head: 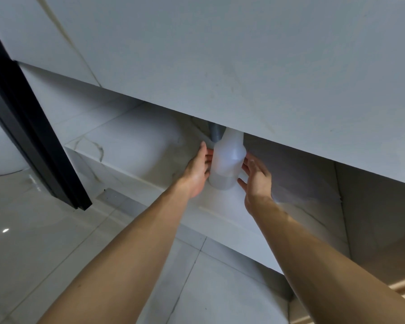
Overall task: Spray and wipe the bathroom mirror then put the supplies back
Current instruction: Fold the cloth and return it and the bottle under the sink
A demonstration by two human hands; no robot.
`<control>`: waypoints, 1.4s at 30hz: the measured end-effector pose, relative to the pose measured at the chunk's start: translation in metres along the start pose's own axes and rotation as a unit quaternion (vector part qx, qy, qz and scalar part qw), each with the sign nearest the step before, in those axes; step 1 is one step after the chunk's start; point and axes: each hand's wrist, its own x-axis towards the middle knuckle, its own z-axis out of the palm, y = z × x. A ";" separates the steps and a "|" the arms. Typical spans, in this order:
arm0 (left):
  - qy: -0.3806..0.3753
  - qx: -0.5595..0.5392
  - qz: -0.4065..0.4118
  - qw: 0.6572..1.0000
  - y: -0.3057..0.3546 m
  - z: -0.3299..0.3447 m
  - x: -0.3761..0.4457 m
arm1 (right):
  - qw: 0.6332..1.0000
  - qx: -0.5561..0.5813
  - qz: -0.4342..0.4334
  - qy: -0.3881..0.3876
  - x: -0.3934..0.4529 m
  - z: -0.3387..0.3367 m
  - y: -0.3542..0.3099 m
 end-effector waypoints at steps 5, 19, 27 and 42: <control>-0.001 0.009 0.002 1.000 -0.006 0.000 0.001 | 0.999 0.014 0.016 0.038 -0.002 0.003 0.002; -0.011 0.011 0.004 1.000 -0.010 -0.002 -0.003 | 0.998 0.025 0.030 0.050 -0.009 0.005 -0.005; 0.005 0.032 0.010 0.999 0.002 -0.005 -0.009 | 0.998 0.014 0.029 0.050 -0.017 0.005 -0.011; 0.053 0.046 0.024 0.997 -0.008 -0.032 -0.049 | 0.976 -0.156 0.128 0.080 -0.059 0.038 0.012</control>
